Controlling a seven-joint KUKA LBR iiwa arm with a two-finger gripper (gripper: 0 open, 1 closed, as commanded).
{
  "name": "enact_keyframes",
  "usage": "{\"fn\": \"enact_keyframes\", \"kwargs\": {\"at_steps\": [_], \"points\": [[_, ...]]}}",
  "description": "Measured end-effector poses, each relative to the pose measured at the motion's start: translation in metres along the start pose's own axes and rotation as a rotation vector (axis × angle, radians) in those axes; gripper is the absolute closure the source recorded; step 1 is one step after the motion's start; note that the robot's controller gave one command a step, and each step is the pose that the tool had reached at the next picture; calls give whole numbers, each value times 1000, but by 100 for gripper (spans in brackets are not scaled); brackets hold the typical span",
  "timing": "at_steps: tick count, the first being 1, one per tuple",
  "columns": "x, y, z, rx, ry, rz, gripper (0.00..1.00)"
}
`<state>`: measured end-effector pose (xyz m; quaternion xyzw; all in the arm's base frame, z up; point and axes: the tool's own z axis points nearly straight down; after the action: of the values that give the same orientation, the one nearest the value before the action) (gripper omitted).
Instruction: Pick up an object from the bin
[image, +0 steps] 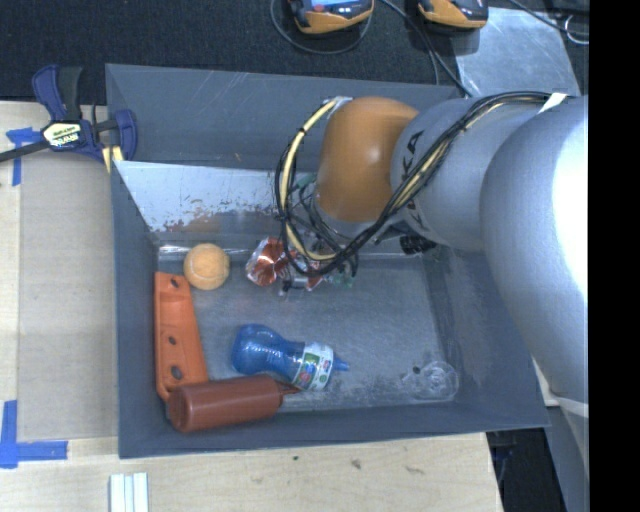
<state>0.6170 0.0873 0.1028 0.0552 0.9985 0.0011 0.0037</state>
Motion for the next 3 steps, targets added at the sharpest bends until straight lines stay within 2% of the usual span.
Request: {"fn": "enact_keyframes", "kwargs": {"at_steps": [2, 3], "points": [[-2, 0, -10, -2, -7, -1, 100], [0, 0, -18, 0, 0, -1, 100]]}}
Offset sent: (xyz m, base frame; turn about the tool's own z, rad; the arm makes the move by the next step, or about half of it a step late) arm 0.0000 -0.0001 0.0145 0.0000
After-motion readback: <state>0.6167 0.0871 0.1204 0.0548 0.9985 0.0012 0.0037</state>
